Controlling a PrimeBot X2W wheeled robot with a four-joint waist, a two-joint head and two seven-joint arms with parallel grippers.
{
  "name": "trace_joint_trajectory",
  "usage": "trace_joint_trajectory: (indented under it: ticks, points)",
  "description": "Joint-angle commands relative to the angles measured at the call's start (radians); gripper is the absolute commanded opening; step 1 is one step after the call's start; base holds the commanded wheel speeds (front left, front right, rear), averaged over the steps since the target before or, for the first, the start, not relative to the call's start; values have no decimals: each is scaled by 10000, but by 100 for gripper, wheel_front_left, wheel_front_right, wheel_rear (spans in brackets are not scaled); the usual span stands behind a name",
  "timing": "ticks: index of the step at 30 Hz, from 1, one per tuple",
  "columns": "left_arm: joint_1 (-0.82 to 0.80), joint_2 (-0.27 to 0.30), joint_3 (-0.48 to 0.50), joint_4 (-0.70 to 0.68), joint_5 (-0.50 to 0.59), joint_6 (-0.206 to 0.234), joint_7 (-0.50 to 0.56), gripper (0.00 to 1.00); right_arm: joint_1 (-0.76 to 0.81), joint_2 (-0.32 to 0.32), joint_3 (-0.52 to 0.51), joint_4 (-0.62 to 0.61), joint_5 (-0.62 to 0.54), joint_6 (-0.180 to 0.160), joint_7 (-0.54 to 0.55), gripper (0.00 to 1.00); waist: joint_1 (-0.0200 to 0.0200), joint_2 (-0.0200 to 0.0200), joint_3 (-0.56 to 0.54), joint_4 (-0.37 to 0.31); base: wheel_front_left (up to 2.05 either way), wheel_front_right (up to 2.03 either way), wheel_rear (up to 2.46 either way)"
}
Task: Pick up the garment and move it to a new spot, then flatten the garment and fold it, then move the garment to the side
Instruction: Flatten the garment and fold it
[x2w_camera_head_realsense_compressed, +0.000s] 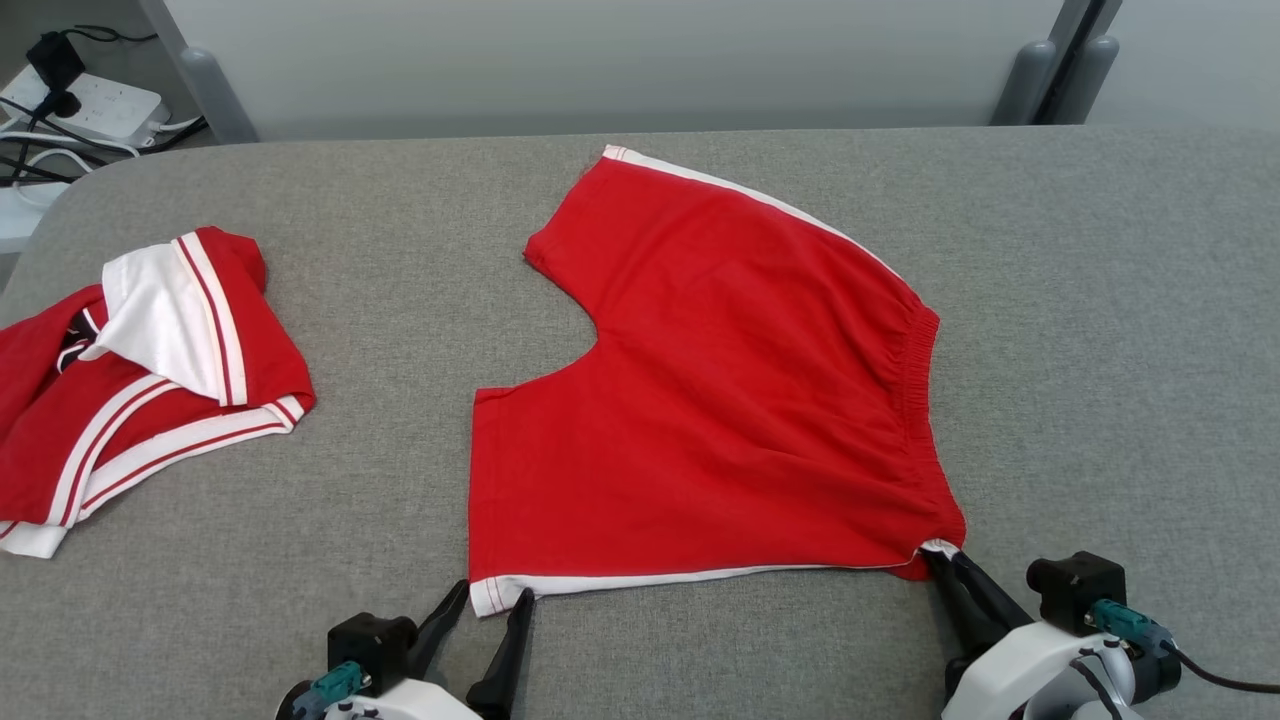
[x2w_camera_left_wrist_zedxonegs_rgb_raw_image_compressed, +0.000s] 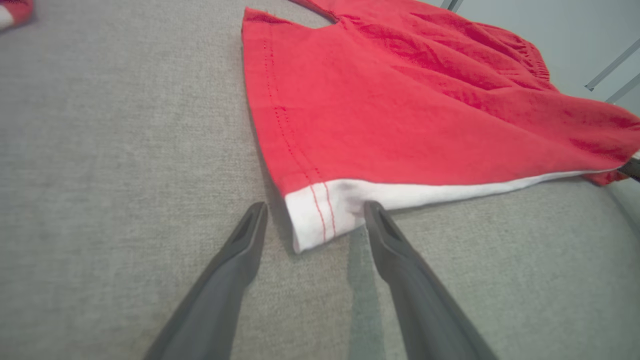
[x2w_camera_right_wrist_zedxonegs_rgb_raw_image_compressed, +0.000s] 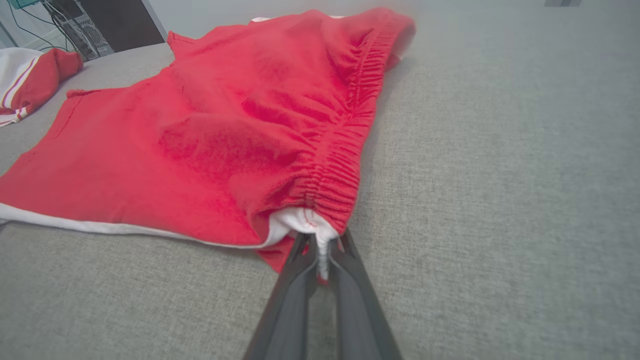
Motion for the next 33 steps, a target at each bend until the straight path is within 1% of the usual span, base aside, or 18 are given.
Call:
trace_joint_trajectory:
  ticks: [1, 5, 6, 7, 8, 9, 10, 11, 13, 14, 16, 18, 19, 23, 26, 30, 33]
  points:
    - [-488, 167, 195, -47, -96, -9, -80, 100, -218, -145, 212, -243, 80, 40, -134, 0, 0, 0, 17, -22, 0, 0, 0]
    - [-590, 226, -109, 7, -389, -9, -80, 100, -291, -180, 278, -225, 143, 40, -134, 0, 0, 0, 47, -72, 0, 0, 0]
    - [-616, 261, -226, 49, -484, -9, -80, 87, -309, -189, 286, -222, 159, 40, -134, 0, 0, 0, 50, -82, 0, 0, 0]
    - [-635, 291, -354, 106, -605, -9, -80, 49, -323, -197, 298, -214, 171, 40, -134, 0, 0, 0, 49, -95, 0, 0, 0]
    - [-661, 341, -476, 164, -703, -9, -80, 28, -337, -205, 308, -206, 185, 40, -134, 0, 0, 0, 51, -103, 0, 0, 0]
    - [-691, 383, -587, 191, -804, -9, -80, 0, -352, -215, 318, -203, 193, 40, -134, 0, 0, 0, 52, -110, 0, 0, 0]
    - [-755, 489, -737, 125, -959, -9, -80, 0, -378, -228, 344, -197, 205, 40, -134, 0, 0, 0, 45, -117, 0, 0, 0]
    - [-725, 726, -1281, -190, -1366, -9, -80, 0, -413, -337, 500, -150, 354, 40, -134, 0, 0, 0, -27, -121, 0, 0, 0]
    - [-675, 926, -1673, -204, -1679, -9, -80, 0, -420, -448, 621, -109, 477, 40, -134, 0, 0, 0, -94, -121, 0, 0, 0]
    - [-675, 926, -1673, -204, -1679, -9, -80, 0, -420, -448, 621, -109, 477, 40, -134, 0, 0, 0, -94, -121, 0, 0, 0]
    - [-613, 1239, -2056, -173, -2153, -9, -80, 0, -403, -602, 748, -69, 691, 40, -134, 0, 0, 0, -269, -105, 0, 0, 0]
    - [-583, 1322, -2150, -157, -2275, -9, -80, 0, -379, -642, 790, -56, 746, 40, -134, 0, 0, 0, -344, -98, 0, 0, 0]
    - [-411, 1546, -2308, -97, -2626, -9, -80, 0, -222, -709, 934, -12, 894, 40, -134, 0, 0, 0, -688, -79, 0, 0, 0]
    - [3, 1633, -2267, -25, -2794, -9, -80, 0, 168, -655, 1074, -76, 1017, 40, -134, 0, 0, 0, -1202, -98, 0, 0, 0]
    - [205, 1670, -2330, -98, -2793, -9, -80, 0, 406, -672, 1190, -276, 1071, 40, -134, 0, 0, 0, -1304, -97, 0, 0, 0]
    - [377, 1722, -2172, -492, -2646, -9, -80, 0, 772, -880, 1432, -720, 1170, 40, -134, 0, 0, 0, -1359, -54, 0, 0, 0]
    - [502, 1817, -1930, -1119, -2333, -9, -80, 0, 1018, -1158, 1568, -1247, 1286, 40, -134, 0, 0, 0, -1275, -47, 0, 0, 0]
